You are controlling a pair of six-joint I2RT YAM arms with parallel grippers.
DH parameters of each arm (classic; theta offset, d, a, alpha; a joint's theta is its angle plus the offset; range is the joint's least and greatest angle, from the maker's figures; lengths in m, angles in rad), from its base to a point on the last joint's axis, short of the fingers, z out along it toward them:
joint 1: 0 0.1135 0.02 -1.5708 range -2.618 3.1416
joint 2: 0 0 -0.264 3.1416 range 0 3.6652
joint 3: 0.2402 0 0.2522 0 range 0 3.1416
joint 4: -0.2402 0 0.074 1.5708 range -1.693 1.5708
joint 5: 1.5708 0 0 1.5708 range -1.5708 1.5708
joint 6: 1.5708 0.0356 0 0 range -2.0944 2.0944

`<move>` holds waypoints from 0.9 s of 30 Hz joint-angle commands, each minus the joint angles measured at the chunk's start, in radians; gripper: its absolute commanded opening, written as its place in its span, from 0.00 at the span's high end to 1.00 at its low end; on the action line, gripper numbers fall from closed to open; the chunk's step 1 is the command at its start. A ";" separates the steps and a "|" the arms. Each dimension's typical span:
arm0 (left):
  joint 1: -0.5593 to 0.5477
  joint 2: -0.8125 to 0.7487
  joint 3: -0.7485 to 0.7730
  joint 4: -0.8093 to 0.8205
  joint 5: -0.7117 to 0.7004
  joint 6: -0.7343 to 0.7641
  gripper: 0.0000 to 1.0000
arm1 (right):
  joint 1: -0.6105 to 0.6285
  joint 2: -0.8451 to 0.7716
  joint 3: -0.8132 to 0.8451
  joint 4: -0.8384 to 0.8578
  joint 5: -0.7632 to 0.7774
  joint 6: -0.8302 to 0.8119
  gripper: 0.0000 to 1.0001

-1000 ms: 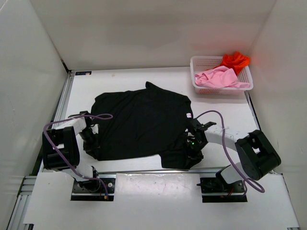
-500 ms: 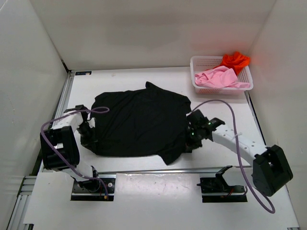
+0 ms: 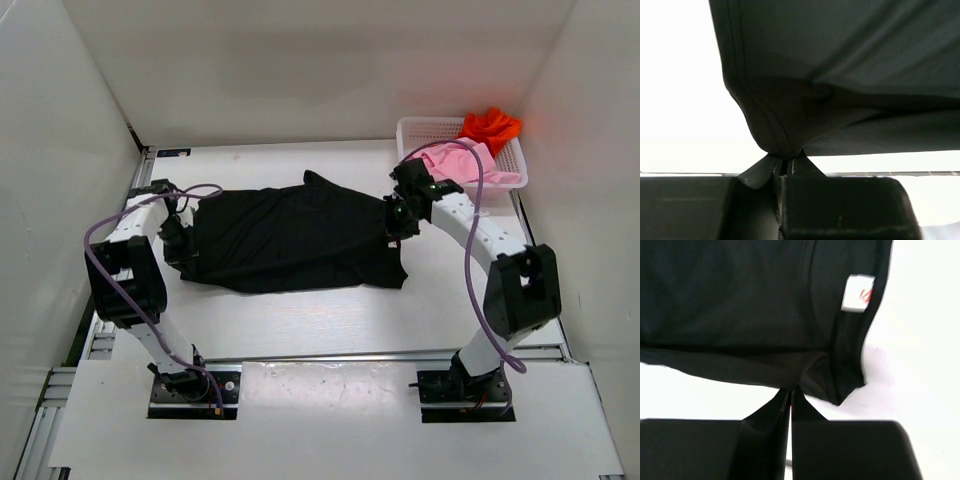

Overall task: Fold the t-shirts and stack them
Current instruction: Grap the side of the flattened tshirt closest away from the robot with both arms, then fold the flattened tshirt in 1/3 of the way

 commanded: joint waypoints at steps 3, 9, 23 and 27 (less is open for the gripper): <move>-0.002 0.075 0.100 -0.013 0.034 0.004 0.90 | -0.049 0.133 0.156 -0.020 0.009 -0.098 1.00; -0.002 0.158 0.144 -0.013 0.043 0.004 0.87 | -0.068 0.209 0.220 -0.029 -0.002 -0.098 1.00; 0.096 0.367 0.497 -0.004 0.213 0.004 0.56 | -0.105 0.351 0.348 -0.029 -0.063 -0.089 1.00; 0.105 0.393 0.519 0.005 0.190 0.004 0.53 | -0.105 0.373 0.374 -0.029 -0.086 -0.080 1.00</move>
